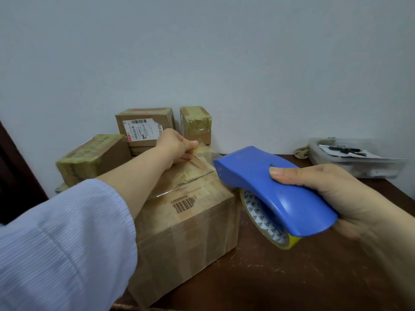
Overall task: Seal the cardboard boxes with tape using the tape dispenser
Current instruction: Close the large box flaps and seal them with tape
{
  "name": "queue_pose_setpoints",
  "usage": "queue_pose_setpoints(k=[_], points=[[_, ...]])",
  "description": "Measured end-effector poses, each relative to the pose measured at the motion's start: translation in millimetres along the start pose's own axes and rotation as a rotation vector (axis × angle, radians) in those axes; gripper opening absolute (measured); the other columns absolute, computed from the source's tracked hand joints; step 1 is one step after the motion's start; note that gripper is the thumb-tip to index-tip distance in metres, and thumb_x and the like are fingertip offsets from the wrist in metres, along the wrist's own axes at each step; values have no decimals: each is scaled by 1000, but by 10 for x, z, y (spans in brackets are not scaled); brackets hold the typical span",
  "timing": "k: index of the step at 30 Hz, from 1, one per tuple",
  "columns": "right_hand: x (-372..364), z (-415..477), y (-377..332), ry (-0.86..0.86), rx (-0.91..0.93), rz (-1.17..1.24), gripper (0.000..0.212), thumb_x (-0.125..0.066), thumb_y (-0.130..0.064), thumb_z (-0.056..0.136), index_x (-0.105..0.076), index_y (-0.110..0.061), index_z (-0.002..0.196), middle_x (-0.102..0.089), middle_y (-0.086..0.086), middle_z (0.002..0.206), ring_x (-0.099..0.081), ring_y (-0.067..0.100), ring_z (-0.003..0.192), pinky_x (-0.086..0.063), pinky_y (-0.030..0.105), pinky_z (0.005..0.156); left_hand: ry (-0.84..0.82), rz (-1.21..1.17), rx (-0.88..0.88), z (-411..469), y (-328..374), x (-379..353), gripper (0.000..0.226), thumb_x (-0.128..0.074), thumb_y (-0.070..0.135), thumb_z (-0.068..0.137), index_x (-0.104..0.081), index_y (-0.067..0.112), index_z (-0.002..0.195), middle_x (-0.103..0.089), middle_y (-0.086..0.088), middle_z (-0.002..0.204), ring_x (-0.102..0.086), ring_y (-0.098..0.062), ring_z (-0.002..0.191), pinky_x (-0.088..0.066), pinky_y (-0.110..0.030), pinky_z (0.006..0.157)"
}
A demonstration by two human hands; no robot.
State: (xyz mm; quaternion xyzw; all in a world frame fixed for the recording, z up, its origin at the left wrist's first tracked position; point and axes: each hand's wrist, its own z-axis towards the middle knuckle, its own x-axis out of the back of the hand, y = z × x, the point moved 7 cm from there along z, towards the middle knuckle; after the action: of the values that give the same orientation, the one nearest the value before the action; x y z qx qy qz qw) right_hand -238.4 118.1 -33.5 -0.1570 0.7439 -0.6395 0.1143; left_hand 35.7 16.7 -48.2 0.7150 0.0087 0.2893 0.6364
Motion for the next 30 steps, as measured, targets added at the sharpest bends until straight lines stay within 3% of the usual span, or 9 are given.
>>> queue_pose_setpoints(k=[3,10,14,15,19,20,22,26,30], points=[[15,0,20,4,-9,-5,37,-77,-31,38,-71,0,59,-68,19,64,-62,22,45,-49,24,41,9,29,-1,23,-17,-28,19,-72,24,86,-68,6,83,-67,-3,74,-61,-12,60,-46,-21,54],[-7,-15,29,-13,-27,-36,28,-83,-19,34,-72,-4,56,-68,18,63,-62,22,44,-47,22,40,19,8,-11,42,-42,-12,18,-72,21,86,-67,4,89,-68,-6,78,-60,-11,58,-48,-17,49],[-1,1,69,-21,-49,-21,24,-89,-10,40,-72,-3,57,-67,18,63,-62,22,44,-47,23,40,21,11,-7,45,-57,-12,14,-71,15,86,-64,4,81,-67,-6,77,-62,-12,60,-48,-20,56],[10,11,79,-20,-46,-12,29,-88,-20,40,-73,-3,58,-68,18,64,-62,22,45,-47,23,40,23,16,-6,49,-62,-16,13,-71,14,86,-63,5,80,-67,-7,76,-62,-12,60,-48,-20,56],[25,12,90,-22,-50,13,19,-85,-15,46,-73,-3,57,-67,19,63,-62,22,44,-46,23,39,42,101,-4,77,-85,-20,20,-78,14,79,-69,-1,88,-68,-11,79,-63,-16,65,-52,-27,62],[24,10,102,-32,-53,23,21,-87,-12,44,-73,-3,57,-67,19,63,-62,22,44,-46,23,39,43,141,5,81,-93,-27,27,-81,17,76,-70,-2,91,-69,-12,83,-64,-20,72,-55,-32,70],[33,10,142,-47,-57,38,37,-89,-26,37,-73,-2,60,-68,20,64,-63,23,45,-47,24,40,36,245,29,76,-102,-51,39,-82,23,74,-69,-2,100,-68,-13,95,-64,-26,89,-55,-37,84],[46,26,235,-81,-57,64,73,-93,-40,9,-75,0,67,-70,21,70,-65,25,50,-50,26,44,-24,367,95,60,-117,-85,47,-78,26,78,-61,-1,112,-61,-14,101,-60,-30,100,-48,-34,75],[33,42,263,-106,-48,84,77,-93,-42,6,-75,0,68,-70,21,72,-66,25,51,-51,27,45,-34,373,118,39,-118,-84,49,-75,26,81,-55,0,117,-57,-13,100,-58,-30,102,-48,-35,78]])
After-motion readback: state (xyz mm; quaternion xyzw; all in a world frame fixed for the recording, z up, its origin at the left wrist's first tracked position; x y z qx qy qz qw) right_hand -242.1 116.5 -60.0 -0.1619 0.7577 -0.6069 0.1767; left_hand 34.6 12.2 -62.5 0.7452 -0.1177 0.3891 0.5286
